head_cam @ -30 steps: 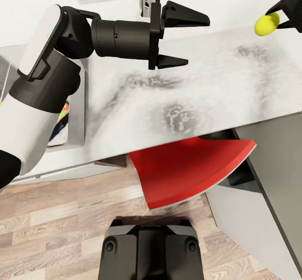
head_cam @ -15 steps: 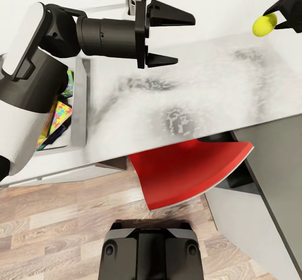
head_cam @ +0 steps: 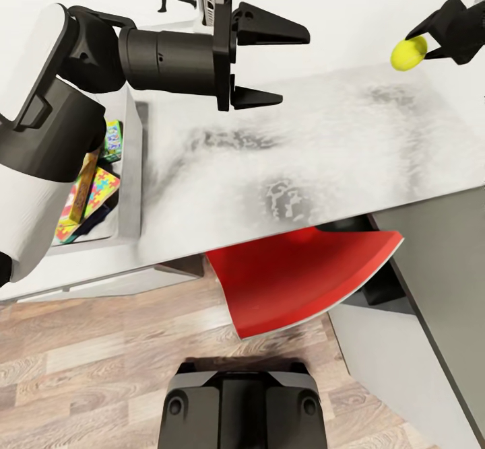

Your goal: Put all the toys in the child's room - the three board games (two on the bed and one on the table), the two jigsaw puzzles on the table, and the tennis ball on the table - inside the toy box on the table in the child's room.

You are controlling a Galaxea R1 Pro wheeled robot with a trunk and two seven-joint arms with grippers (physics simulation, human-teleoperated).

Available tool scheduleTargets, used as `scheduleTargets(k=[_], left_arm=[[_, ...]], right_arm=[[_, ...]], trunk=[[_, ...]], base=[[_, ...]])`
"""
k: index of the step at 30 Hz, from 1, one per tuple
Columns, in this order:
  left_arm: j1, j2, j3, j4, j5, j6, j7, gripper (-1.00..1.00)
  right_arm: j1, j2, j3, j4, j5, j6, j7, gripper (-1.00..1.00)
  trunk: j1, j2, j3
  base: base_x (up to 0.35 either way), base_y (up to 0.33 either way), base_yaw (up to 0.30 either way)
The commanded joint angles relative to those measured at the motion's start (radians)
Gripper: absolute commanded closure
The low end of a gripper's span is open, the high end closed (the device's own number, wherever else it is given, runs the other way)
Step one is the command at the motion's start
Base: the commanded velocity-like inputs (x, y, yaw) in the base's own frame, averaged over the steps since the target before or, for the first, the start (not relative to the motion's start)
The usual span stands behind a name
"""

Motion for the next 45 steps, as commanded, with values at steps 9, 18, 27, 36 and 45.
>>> scheduleTargets(k=[9,18,27,36,45], left_arm=[[-0.001,0.001,-0.004,0.000,0.010,-0.001,0.008,-1.00],[-0.001,0.001,-0.005,0.001,0.009,-0.002,0.008,-1.00],[-0.002,0.001,-0.007,0.001,0.008,-0.002,0.008,-1.00],[-0.001,0.001,-0.011,0.001,0.007,-0.002,0.008,-1.00],[-0.001,0.001,-0.011,0.001,0.007,-0.002,0.008,-1.00]], right_arm=[[0.002,0.001,0.004,0.000,-0.010,0.002,-0.010,1.00],[0.016,0.002,0.004,0.000,-0.010,0.002,-0.010,1.00],[0.035,0.002,0.005,0.001,-0.010,0.002,-0.010,1.00],[0.052,0.010,0.007,0.001,-0.010,0.002,-0.010,1.00],[0.053,0.016,0.008,0.001,-0.010,0.002,-0.010,1.00]], trunk=[[0.001,-0.001,0.014],[0.001,-0.001,0.029],[0.001,-0.001,0.044],[0.001,-0.001,0.059],[0.001,-0.001,0.074]], base=[[0.000,0.000,0.000],[0.000,0.000,0.000],[0.000,0.000,0.000],[0.000,0.000,0.000],[-0.008,0.000,0.000]])
